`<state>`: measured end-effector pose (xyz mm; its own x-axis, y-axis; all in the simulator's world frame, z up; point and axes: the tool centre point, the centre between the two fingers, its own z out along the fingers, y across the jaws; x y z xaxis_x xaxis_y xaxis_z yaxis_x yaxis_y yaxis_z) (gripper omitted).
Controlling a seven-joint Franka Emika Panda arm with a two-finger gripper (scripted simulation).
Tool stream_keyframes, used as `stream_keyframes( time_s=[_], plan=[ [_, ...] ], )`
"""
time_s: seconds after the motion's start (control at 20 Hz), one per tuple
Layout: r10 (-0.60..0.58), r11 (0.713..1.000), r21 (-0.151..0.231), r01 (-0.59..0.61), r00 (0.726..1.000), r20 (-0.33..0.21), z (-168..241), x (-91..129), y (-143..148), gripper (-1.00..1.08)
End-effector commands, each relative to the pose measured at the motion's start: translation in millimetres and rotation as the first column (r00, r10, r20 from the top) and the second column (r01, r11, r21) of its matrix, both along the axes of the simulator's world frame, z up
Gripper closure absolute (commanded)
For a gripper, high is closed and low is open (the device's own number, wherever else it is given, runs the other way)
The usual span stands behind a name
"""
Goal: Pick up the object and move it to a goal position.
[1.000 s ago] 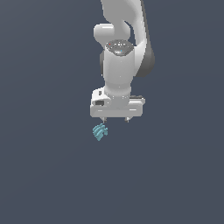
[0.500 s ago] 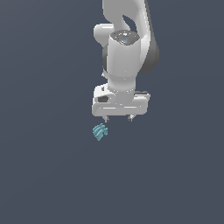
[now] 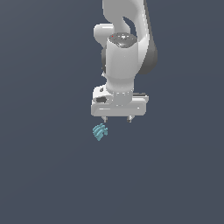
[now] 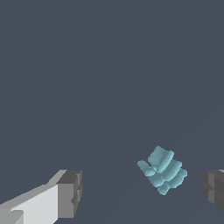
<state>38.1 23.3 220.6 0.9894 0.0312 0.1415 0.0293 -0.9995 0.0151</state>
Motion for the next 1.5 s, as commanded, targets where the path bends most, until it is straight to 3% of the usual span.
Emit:
stream_keyframes(
  time_s=[0.0, 0.3, 0.55, 0.75, 1.05, 1.45],
  plan=[
    [-0.037, 0.999, 0.006, 0.037, 0.999, -0.007, -6, -1, -4, -0.92],
    [-0.174, 0.984, 0.025, 0.175, 0.984, -0.031, -26, -7, -17, -0.92],
    [-0.332, 0.942, 0.037, 0.334, 0.941, -0.061, -48, -14, -33, -0.92],
    [-0.462, 0.884, 0.040, 0.466, 0.883, -0.086, -68, -22, -47, -0.92],
    [-0.630, 0.770, 0.033, 0.637, 0.767, -0.117, -94, -34, -68, -0.92],
    [-0.756, 0.644, 0.017, 0.765, 0.640, -0.137, -116, -45, -86, -0.92]
  ],
)
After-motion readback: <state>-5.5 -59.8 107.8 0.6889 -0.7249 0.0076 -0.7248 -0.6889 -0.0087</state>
